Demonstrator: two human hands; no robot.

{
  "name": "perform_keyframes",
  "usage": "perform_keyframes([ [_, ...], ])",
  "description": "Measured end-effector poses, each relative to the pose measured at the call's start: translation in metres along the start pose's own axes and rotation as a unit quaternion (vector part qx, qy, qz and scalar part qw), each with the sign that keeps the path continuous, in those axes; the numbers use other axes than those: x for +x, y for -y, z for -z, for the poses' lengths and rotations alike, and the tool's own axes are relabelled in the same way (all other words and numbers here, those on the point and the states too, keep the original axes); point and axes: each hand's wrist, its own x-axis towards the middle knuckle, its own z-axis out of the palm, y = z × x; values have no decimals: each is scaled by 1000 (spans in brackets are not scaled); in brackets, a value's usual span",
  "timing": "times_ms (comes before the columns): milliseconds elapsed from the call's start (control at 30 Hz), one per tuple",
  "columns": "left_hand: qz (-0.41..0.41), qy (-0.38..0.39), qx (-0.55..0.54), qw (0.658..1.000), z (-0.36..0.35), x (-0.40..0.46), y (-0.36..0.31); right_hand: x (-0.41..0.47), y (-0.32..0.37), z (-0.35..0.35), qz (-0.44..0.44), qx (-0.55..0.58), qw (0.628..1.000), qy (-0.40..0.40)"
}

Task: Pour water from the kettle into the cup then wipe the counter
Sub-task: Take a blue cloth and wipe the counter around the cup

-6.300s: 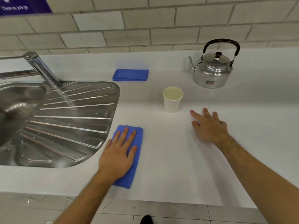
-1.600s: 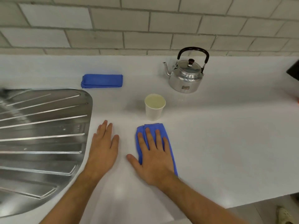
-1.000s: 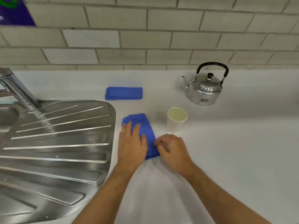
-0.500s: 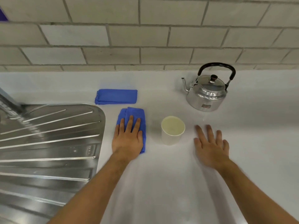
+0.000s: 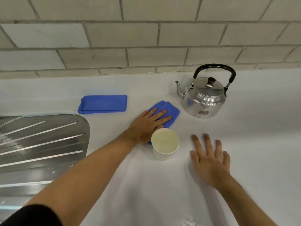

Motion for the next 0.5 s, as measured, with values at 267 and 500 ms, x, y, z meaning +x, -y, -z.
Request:
perform_keyframes([
  [267,92,-23,-77,993,-2,-41,-2,0,-1,7,7,2,999,37],
  [500,245,-20,-117,962,-9,-138,-3,1,2,15,0,3,998,64],
])
